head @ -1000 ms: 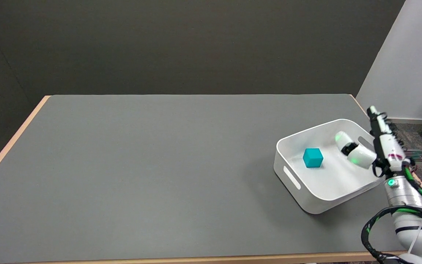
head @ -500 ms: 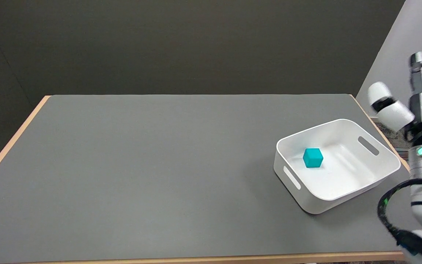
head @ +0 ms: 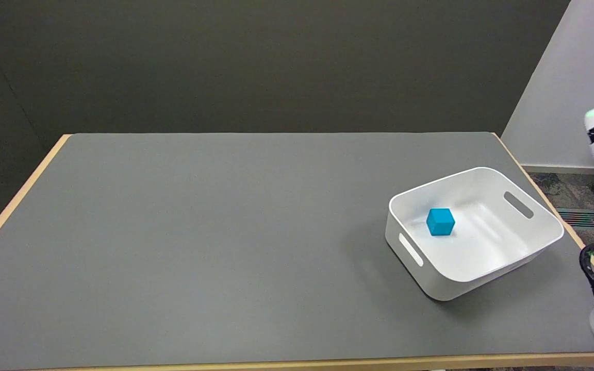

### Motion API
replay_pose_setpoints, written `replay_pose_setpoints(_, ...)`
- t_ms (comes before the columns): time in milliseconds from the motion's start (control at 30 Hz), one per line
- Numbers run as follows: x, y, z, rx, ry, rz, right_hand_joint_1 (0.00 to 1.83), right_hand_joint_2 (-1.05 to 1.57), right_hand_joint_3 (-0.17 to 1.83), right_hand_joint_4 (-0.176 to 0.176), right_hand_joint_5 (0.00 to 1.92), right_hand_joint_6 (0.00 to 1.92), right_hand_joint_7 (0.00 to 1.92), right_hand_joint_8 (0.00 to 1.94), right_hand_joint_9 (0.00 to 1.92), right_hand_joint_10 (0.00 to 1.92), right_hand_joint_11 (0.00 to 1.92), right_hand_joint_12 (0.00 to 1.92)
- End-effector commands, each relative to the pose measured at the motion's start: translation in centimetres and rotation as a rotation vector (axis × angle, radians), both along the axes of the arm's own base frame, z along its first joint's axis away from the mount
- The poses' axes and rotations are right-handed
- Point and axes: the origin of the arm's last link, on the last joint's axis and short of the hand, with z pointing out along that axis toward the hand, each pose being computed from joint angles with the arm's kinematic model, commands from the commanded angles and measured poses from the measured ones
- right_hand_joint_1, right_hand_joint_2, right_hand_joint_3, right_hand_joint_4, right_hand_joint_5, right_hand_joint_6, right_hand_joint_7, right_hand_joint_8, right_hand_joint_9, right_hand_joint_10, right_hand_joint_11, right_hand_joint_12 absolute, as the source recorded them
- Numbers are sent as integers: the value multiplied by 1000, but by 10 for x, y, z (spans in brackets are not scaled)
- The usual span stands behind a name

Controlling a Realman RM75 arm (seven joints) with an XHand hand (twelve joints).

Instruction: Place blue wooden cube into white box.

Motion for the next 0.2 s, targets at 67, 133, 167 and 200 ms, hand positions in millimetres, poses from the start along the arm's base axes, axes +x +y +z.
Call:
replay_pose_setpoints(67,-24,-4,-3,44,-224,84,460,679,1072,84,31,272,-1,126,17,195,-1,646)
replay_pose_setpoints(133,-24,-6,-5,50,-226,88,456,676,1070,84,31,276,-1,129,17,199,-1,650)
replay_pose_setpoints(167,-24,-8,-5,54,-226,88,402,681,1042,87,29,281,-1,125,11,212,-1,641)
replay_pose_setpoints(200,-24,-10,-7,59,-227,87,339,689,1009,90,28,285,-1,119,3,228,-1,630)
